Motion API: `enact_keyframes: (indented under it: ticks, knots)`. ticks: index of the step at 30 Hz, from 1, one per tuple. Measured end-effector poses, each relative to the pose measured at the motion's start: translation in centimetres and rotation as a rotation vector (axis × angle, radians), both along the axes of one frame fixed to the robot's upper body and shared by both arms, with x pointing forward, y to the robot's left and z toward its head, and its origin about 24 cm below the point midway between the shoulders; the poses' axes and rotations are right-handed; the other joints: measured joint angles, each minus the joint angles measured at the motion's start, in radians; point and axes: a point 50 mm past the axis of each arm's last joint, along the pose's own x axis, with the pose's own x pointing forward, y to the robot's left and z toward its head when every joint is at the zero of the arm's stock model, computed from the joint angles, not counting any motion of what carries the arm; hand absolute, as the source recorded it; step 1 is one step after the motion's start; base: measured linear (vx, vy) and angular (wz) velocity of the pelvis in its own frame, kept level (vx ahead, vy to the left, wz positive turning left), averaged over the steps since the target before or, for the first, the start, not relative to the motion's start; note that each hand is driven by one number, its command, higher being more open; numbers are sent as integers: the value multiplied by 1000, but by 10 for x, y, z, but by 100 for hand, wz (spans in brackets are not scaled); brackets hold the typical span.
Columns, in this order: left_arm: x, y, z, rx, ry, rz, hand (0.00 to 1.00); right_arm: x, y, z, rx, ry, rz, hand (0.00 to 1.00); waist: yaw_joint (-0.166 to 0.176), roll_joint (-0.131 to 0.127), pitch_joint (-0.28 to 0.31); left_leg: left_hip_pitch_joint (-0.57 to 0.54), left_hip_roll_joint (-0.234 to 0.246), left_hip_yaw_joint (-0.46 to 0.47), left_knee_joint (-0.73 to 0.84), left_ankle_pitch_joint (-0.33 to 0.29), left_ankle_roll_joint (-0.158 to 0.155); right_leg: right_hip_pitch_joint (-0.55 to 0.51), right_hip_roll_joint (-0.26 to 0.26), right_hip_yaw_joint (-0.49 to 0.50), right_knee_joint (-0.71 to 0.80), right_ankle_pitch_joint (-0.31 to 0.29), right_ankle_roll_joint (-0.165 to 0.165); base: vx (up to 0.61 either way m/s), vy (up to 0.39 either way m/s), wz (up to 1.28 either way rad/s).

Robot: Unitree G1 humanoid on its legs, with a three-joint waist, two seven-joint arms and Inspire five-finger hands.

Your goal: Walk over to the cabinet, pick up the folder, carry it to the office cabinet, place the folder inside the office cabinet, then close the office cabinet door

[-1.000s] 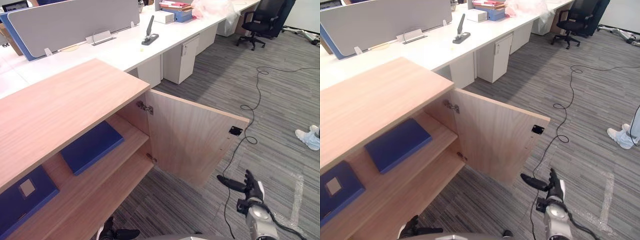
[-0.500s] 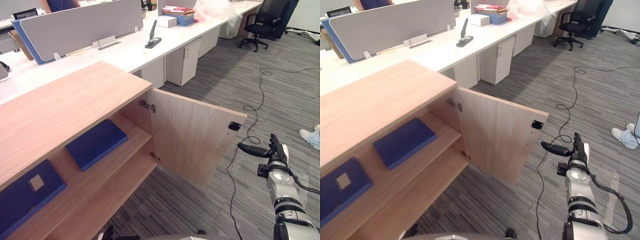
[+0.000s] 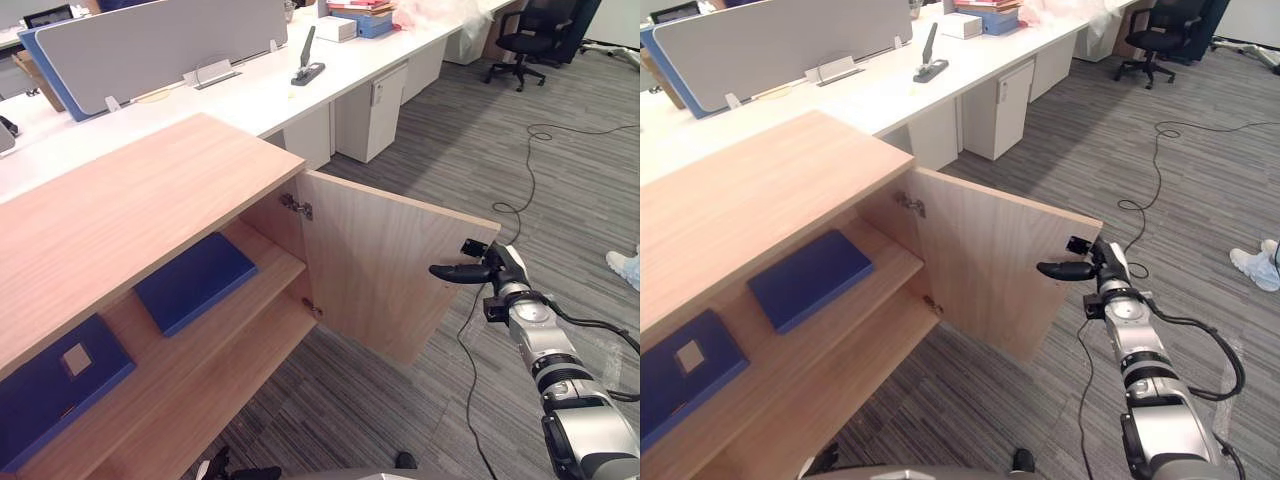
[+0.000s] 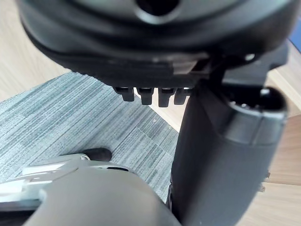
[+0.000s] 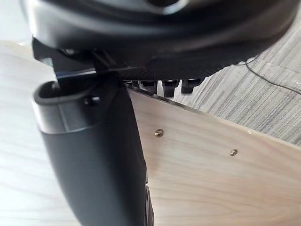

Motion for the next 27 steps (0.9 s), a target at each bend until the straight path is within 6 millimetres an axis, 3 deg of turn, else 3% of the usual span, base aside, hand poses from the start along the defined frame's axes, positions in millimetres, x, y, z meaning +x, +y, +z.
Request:
enact_keyframes:
  ticks: [6, 11, 16, 25, 27]
  knots:
    - [-1, 4, 1, 5, 3, -5, 100, 3, 13, 1, -71, 19, 104, 100, -28, -12, 12, 1, 0, 0, 0, 0, 1, 0, 1, 2, -1, 0, 0, 0, 0, 0]
    - [-1, 5, 1, 7, 2, -7, 100, 3, 9, 9, -201, 45, 193, 100, -35, -12, 18, 1, 2, 1, 0, 0, 1, 0, 3, 4, -5, 1, 0, -3, 3, -1]
    - [2, 5, 1, 12, -1, -15, 100, -2, 24, 15, -261, 16, 300, 100, -58, -11, 37, 1, 10, 7, -1, 0, 0, -6, 13, 12, -10, 4, -4, -1, 2, -7]
    - [1, 8, 0, 25, 22, -43, 100, -38, 75, 6, -406, 106, 778, 100, -88, -11, 35, 6, 41, 8, 4, 0, -4, -15, 50, 41, -31, 13, -14, -34, -20, -14]
    - [3, 7, 0, 27, 24, -54, 100, -54, 106, -1, -463, 116, 1011, 100, -81, -9, 33, 2, 50, 8, 4, 6, -12, -14, 60, 43, -44, 23, -13, -93, -34, -3]
